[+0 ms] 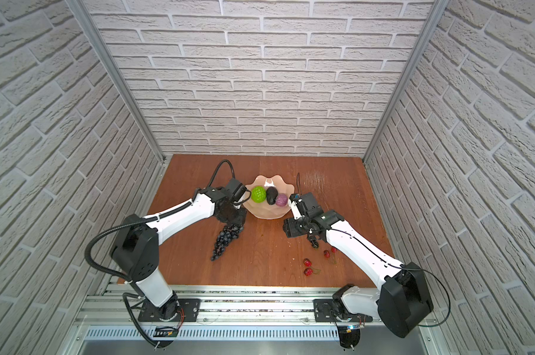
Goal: Place and organize the fake fruits in the fruit bowl
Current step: 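Move the left gripper to the dark grape bunch and grasp its stem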
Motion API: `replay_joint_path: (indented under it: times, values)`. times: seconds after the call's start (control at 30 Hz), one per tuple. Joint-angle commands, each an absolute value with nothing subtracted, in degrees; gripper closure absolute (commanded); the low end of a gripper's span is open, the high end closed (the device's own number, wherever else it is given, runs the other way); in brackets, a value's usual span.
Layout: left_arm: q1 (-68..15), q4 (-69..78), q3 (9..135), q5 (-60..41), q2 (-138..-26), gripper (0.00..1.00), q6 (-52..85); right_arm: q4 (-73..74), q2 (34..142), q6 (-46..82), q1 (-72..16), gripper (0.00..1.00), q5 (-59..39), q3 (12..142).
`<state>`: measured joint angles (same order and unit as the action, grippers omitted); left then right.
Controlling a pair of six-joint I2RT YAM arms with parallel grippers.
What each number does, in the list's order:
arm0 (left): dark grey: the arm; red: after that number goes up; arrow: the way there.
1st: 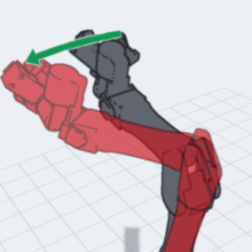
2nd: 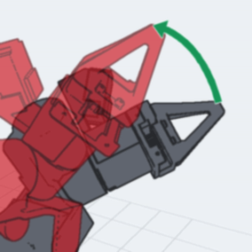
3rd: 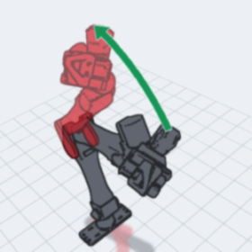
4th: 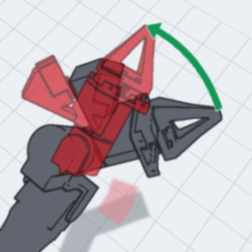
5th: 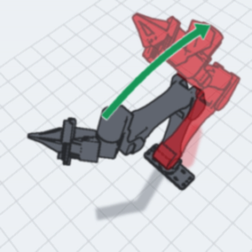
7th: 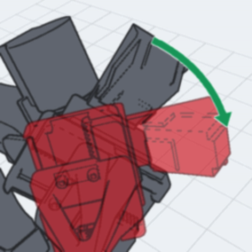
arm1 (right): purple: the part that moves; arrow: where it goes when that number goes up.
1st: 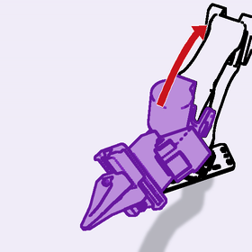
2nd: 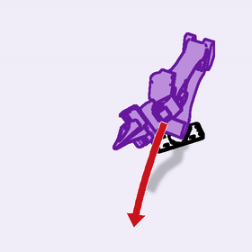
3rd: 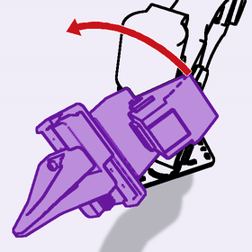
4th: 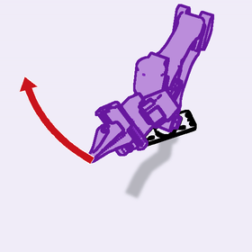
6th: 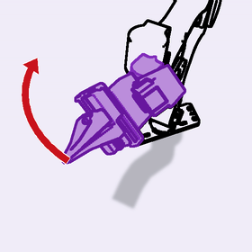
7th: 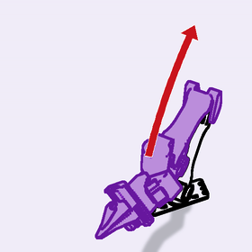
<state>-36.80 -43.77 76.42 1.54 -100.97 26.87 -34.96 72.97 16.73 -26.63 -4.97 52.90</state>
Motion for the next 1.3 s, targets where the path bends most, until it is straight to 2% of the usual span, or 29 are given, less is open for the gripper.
replay_joint_path:
  times: [0.0,0.4,0.7,0.83,1.27]
  values:
    - [-36.17,-45.75,79.37,2.8,-103.28,0.45,23.23,-32.61,73.86,17.4,-27.15,0.33,-4.67,53.19]
    - [-33.19,-45.79,82.76,0.2,-109.4,0.47,22.24,-30.5,77.84,16.7,-27.24,0.33,-5.16,52.95]
    - [-32.87,-45.07,81.92,-4.98,-109.73,0.62,24.76,-29.53,81.15,16.49,-27.25,0.33,-5.94,54.03]
    - [-32.7,-45.22,81.96,-5.08,-110.05,0.71,24.7,-29.53,81.83,16.07,-27.25,0.33,-6.15,54.68]
    - [-32.14,-45.78,82.44,-4.95,-113.35,0.68,23.56,-29.58,81.34,15.87,-27.29,0.33,-5.58,54.55]
